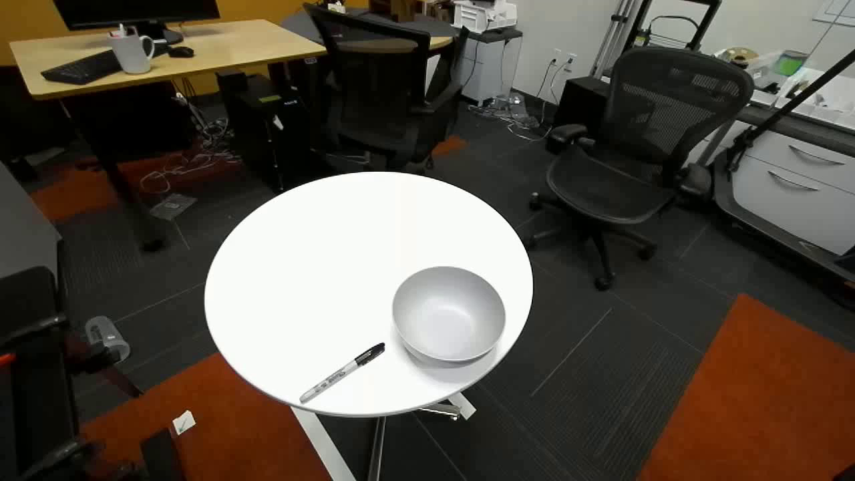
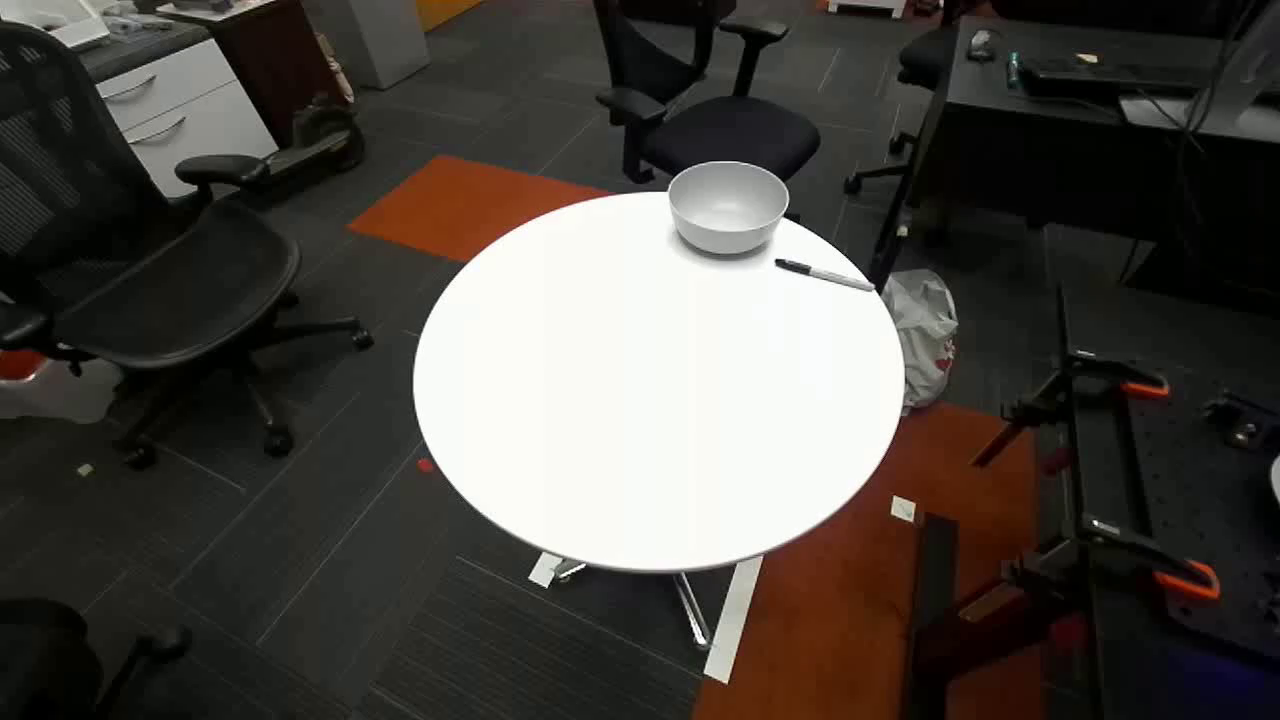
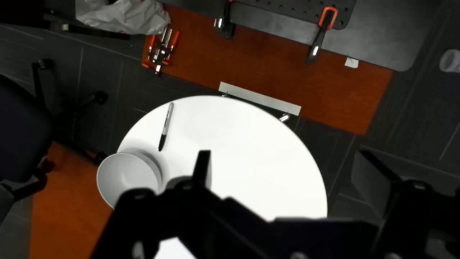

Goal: Put the pen in the bowl

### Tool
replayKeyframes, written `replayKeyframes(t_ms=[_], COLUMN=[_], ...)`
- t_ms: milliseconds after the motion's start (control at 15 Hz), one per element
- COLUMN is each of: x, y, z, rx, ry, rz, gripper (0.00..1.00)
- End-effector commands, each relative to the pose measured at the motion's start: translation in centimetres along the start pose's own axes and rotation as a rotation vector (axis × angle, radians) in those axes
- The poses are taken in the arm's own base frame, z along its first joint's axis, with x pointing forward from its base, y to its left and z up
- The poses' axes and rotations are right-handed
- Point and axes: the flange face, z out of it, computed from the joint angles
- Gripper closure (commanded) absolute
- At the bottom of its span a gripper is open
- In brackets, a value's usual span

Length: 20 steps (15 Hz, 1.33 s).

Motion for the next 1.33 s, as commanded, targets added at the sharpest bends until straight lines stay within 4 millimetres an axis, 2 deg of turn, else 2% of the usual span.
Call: replayKeyframes(t_ms=[0,267,400,600,800,1000,1267], x=[0.0,0.0,0.9,2.3,3.5,4.3,5.3], y=[0.0,0.0,-0.1,2.0,5.4,9.5,13.6], z=[-0.1,-0.1,1.0,3.6,7.4,12.2,18.6], rx=[0.000,0.000,0.006,0.021,0.052,0.069,0.055], ry=[-0.001,-0.001,-0.011,0.029,0.068,0.082,0.085], rz=[0.000,0.000,-0.008,0.033,0.091,0.153,0.230], gripper=[0.00,0.00,0.01,0.00,0.00,0.00,0.00])
